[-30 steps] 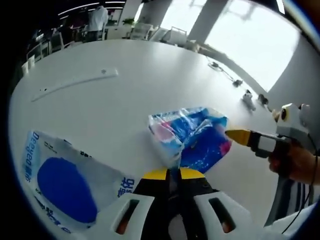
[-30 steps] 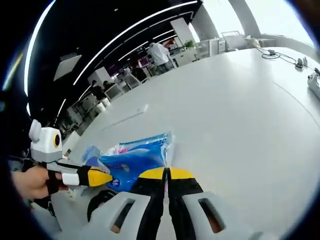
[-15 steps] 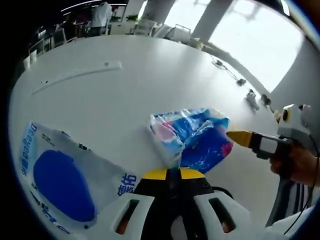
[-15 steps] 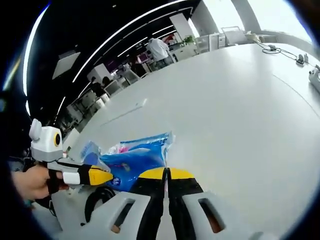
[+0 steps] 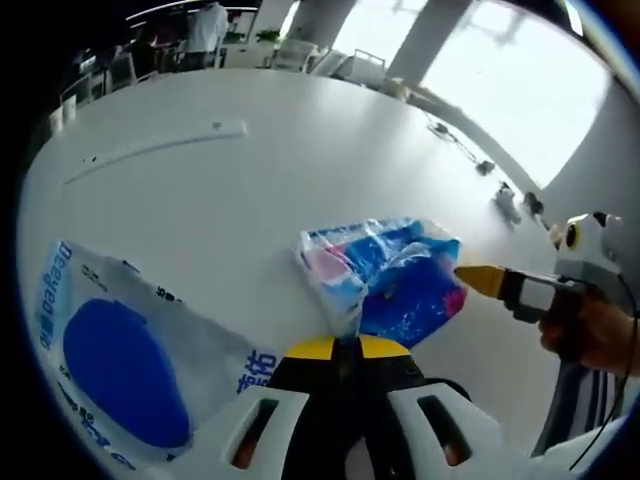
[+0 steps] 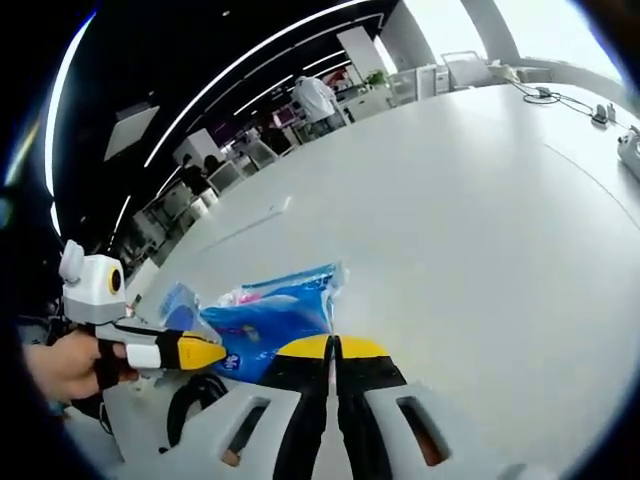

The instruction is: Arrange the tabletop items into an orderly group along one side of the table until the central work area is clear of visible clutter.

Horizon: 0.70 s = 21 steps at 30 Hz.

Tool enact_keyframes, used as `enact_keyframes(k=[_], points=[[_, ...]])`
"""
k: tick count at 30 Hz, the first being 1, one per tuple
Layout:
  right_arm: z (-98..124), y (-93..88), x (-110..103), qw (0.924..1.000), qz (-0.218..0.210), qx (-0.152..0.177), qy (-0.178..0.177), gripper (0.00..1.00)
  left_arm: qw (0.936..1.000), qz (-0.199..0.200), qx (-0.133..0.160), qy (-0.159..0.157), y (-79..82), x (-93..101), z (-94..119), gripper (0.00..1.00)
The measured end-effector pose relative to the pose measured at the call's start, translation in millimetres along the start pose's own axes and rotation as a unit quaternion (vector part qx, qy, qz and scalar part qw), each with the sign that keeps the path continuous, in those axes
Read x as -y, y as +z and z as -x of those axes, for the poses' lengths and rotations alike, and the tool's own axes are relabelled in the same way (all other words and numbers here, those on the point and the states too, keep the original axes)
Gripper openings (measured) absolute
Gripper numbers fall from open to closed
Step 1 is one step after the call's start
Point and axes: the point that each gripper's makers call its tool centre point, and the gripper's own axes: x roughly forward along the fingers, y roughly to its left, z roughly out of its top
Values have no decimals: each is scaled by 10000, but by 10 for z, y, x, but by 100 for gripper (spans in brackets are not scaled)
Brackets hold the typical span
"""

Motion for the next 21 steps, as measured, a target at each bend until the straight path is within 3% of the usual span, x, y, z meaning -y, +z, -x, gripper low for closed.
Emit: enact_keyframes(k=[13,21], points=[[-16,-9,-3,10000,33,10,57,0,10000,64,19,47,-3,-12,1,3],[-19,78,-108,9993,198,271,173,21,9999,8,105,91,35,0,43,9]])
